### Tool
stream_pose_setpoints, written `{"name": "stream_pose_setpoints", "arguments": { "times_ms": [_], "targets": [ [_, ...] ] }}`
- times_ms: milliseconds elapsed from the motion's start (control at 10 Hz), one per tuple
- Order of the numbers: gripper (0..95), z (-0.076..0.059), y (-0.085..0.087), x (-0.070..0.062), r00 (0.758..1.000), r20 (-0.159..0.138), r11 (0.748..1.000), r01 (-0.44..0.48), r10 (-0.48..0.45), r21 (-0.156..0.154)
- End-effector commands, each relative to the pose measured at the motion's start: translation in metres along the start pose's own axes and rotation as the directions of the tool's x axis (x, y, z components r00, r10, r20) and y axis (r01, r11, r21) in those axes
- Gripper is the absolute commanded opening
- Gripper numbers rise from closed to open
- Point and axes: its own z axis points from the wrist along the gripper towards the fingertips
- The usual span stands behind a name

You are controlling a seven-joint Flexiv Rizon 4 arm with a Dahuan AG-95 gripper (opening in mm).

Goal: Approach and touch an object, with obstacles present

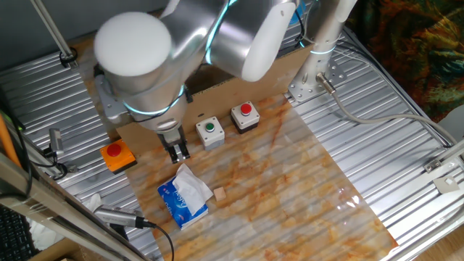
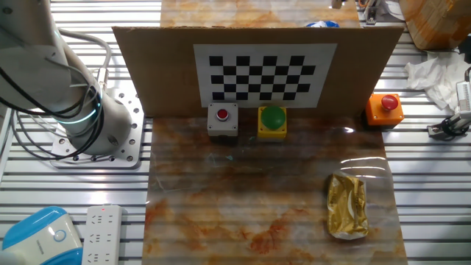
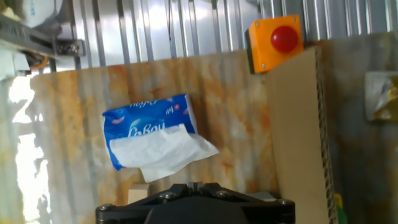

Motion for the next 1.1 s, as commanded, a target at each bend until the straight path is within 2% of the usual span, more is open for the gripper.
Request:
{"name": "stream_pose_setpoints", "arguments": {
  "times_ms": [100,800,1100],
  "targets": [
    [0.0,0.006,0.003,0.003,1.000,0.007,1.000,-0.005,0.005,-0.006],
    [0.0,0.038,0.017,0.017,0.998,0.051,0.999,-0.040,0.041,-0.023],
    [0.0,0.041,0.019,0.020,0.998,0.049,0.998,-0.043,0.045,-0.044]
  ]
}}
